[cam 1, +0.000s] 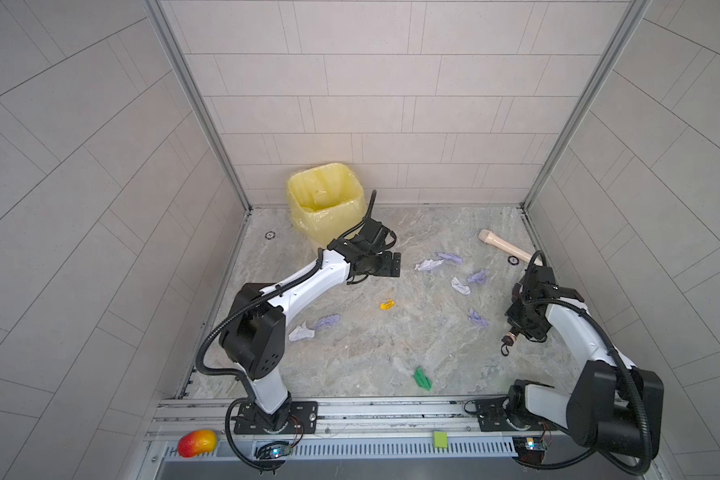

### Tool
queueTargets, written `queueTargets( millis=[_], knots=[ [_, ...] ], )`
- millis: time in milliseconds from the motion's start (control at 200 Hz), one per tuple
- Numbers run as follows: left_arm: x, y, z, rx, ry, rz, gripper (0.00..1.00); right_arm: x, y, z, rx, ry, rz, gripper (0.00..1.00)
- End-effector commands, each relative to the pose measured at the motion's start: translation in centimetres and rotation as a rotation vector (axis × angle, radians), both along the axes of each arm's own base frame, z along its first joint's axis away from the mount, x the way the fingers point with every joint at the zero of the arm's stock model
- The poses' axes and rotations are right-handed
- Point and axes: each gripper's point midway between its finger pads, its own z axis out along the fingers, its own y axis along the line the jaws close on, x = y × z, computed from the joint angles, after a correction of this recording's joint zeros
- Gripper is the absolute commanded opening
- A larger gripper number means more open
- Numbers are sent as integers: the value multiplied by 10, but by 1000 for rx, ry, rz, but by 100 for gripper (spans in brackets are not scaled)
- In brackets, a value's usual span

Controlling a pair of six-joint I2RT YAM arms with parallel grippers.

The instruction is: Sweep away the paper scraps from the table

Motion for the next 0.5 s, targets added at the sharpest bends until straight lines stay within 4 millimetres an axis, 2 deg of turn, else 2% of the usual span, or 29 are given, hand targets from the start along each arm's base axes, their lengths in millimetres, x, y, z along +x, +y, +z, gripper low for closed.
queueTargets(
  millis=[0, 150, 235, 495],
  knots=[
    [1, -14, 11, -74, -14, -34, 96, 15, 1, 39, -127, -87, 81, 0],
    [1, -23, 26, -144, -37, -62, 97, 30, 28, 74, -182, -180, 239, 0],
    [0, -29, 36, -196, -53, -75, 97, 35, 42, 87, -198, -227, 311, 0],
    [-2, -54, 76, -481, -83, -116, 98, 54, 110, 130, -236, -431, 605, 0]
  ],
)
